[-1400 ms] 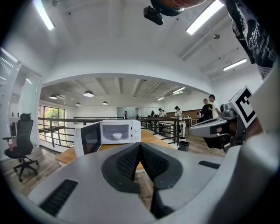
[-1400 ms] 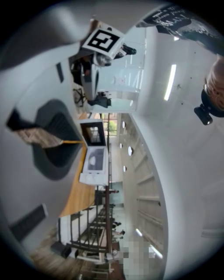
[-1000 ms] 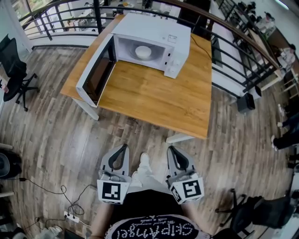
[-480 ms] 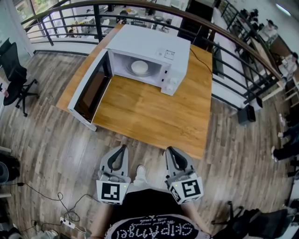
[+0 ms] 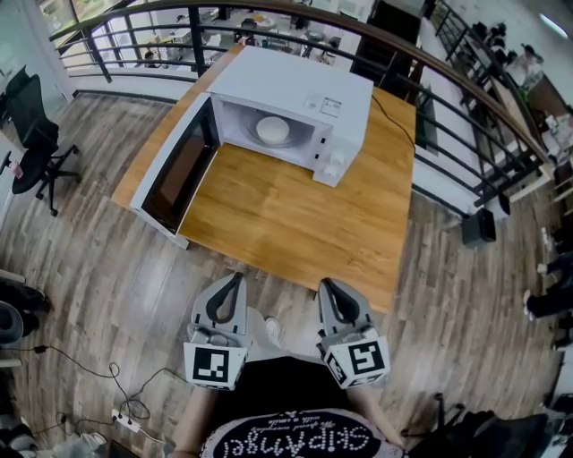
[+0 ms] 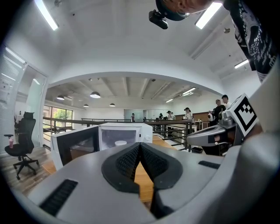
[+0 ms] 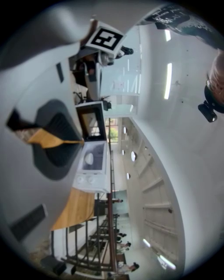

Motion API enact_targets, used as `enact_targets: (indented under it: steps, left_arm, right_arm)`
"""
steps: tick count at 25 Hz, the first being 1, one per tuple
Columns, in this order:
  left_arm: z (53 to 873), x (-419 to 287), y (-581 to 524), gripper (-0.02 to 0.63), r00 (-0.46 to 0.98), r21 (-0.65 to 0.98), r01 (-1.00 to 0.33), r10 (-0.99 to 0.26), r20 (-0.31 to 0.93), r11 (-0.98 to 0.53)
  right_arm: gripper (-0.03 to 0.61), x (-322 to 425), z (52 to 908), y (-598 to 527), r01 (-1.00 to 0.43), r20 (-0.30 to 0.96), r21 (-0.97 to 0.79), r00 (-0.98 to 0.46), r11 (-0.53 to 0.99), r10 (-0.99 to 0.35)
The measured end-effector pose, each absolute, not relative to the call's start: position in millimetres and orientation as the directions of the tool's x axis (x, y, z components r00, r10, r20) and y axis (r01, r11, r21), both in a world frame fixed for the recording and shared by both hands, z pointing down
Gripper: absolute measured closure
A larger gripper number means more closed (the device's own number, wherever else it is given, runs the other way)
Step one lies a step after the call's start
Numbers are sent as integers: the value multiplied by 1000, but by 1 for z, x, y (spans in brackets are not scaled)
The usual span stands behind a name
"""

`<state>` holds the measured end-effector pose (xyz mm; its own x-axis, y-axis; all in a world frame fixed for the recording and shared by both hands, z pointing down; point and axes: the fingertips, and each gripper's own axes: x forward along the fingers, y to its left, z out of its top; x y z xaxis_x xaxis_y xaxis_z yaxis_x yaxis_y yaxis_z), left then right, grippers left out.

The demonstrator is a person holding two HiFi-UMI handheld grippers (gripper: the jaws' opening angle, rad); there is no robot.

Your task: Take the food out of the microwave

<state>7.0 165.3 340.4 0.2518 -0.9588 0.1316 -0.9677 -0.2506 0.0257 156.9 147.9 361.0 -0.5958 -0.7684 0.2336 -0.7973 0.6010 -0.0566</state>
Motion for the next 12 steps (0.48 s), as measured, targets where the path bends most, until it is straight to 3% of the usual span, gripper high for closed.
enact_targets:
  steps: [12]
  left_arm:
    - [340,-2,158,581,264,18,-964,-956,131,-264]
  right_arm:
    - [541,149,368,143,-808,248,-84,-584,583,-773]
